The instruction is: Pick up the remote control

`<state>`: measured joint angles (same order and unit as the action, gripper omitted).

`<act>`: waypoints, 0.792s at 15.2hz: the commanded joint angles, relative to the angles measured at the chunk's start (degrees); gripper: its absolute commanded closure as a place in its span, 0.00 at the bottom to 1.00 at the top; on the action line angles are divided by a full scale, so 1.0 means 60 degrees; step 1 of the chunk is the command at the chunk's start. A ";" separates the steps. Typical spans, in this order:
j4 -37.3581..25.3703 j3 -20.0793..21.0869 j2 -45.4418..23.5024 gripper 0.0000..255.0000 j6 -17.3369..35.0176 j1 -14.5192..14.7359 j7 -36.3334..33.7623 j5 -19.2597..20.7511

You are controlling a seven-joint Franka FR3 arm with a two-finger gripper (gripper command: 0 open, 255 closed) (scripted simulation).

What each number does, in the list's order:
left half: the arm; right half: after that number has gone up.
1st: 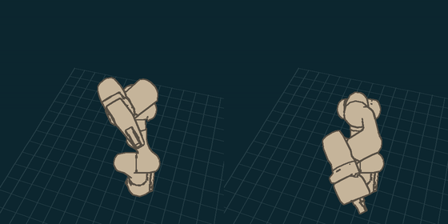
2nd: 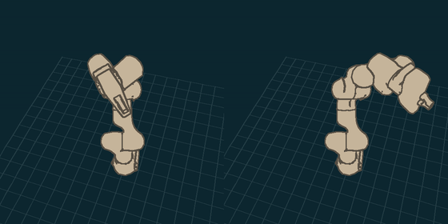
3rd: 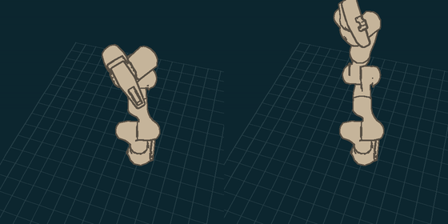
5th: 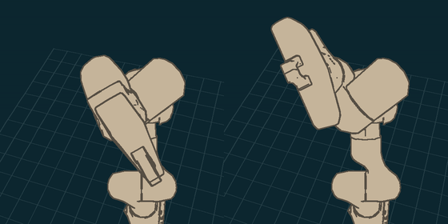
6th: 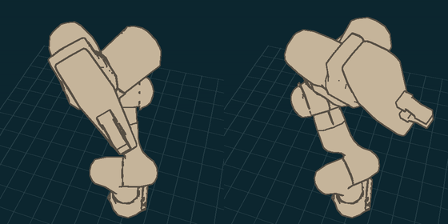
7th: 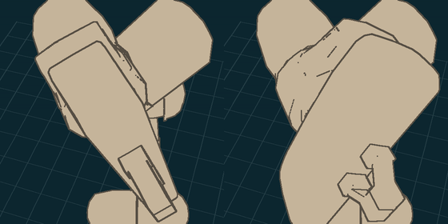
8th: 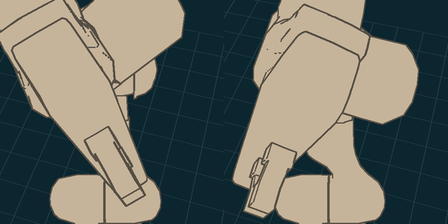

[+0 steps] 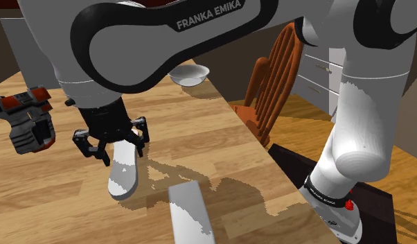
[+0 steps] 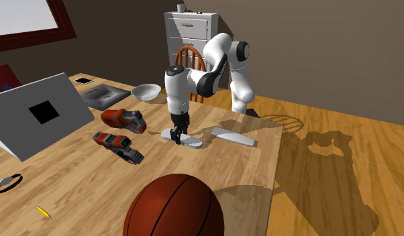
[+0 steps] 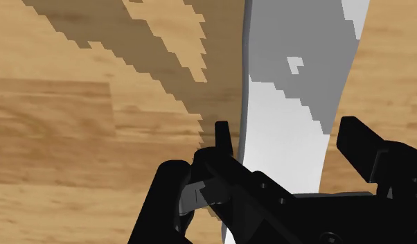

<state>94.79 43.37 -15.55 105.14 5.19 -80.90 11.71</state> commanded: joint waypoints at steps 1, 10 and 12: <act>0.0010 0.0001 -0.0004 1.00 -0.0006 0.0001 0.0004 0.0000; -0.0821 0.0048 0.0059 1.00 -0.0875 0.0062 0.0076 -0.0075; -0.1089 0.0058 0.0051 1.00 -0.1134 0.0094 0.0087 -0.0077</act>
<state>88.91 43.67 -15.32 99.06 5.69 -80.41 11.31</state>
